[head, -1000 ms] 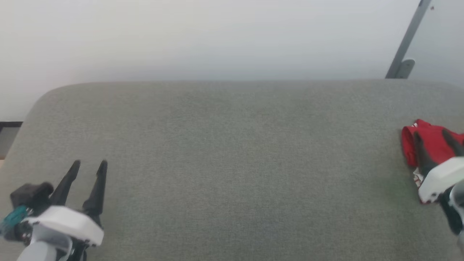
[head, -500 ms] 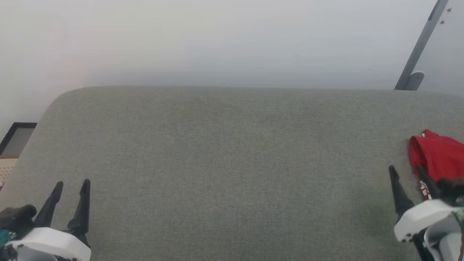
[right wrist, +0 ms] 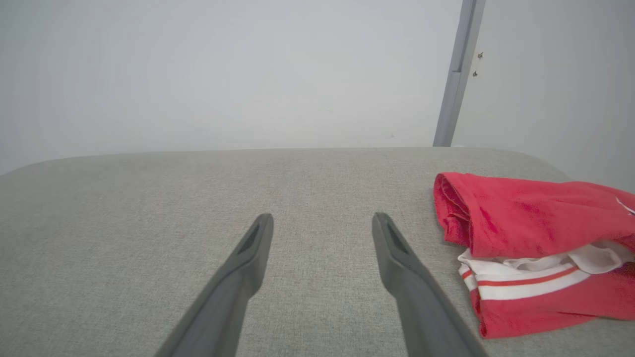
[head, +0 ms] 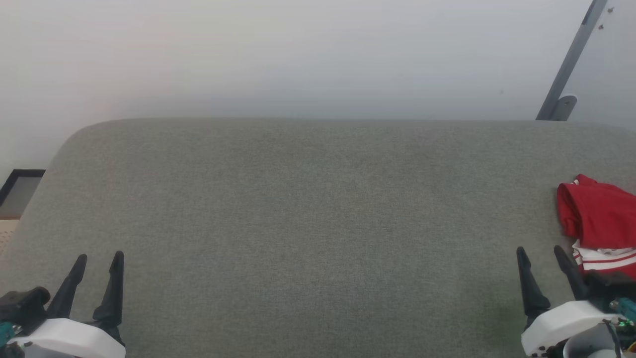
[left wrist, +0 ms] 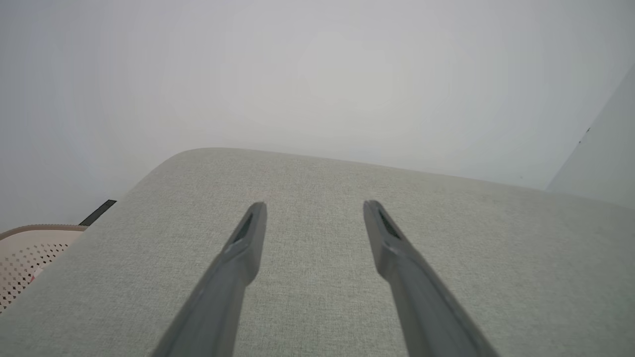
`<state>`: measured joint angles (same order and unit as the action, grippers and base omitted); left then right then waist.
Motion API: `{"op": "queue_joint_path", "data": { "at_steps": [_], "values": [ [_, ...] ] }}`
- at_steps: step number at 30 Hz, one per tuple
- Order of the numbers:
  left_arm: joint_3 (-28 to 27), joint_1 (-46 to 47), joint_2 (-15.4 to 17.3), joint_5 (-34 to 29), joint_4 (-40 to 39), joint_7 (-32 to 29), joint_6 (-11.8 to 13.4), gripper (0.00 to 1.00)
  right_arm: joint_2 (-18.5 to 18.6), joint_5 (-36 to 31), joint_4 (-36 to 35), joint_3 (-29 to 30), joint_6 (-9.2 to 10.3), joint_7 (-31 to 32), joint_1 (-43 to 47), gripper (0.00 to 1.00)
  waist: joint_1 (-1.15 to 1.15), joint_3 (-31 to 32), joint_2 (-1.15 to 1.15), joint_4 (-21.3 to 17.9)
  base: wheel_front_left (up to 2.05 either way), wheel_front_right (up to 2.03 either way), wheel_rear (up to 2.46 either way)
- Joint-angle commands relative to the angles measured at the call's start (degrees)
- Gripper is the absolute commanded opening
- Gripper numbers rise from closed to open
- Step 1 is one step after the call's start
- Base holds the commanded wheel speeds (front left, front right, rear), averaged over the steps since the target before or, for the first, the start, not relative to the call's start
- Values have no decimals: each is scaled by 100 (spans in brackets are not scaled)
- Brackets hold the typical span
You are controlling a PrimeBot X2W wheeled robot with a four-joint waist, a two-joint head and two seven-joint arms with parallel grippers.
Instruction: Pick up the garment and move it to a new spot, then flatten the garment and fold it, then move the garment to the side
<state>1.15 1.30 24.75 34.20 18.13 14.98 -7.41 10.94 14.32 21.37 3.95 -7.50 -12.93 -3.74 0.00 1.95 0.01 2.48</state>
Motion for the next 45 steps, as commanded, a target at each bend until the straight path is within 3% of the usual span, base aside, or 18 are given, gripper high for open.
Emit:
{"op": "queue_joint_path", "data": {
  "at_steps": [1,24,25,30,45],
  "values": [
    [-9,-57,9,-14,-24,24,-10,100,-80,-80,-115,41,0,50,99,100,0,-7,-1,-18,0,0,0],
    [-15,-41,-53,4,-87,24,-10,100,-278,-191,-672,151,0,312,354,100,0,-45,-1,-103,0,0,0],
    [12,-17,-60,49,-54,-5,0,0,-260,-190,-619,154,1,292,324,0,0,-45,-1,-105,0,0,0],
    [88,-120,-310,80,126,-19,1,0,-336,-168,-409,147,1,302,445,0,0,-46,-1,-108,0,0,0],
    [-93,10,-711,1266,19,-462,-1,0,-438,1481,-472,178,1,651,298,0,0,-67,-1,-125,0,0,0]
  ]
}}
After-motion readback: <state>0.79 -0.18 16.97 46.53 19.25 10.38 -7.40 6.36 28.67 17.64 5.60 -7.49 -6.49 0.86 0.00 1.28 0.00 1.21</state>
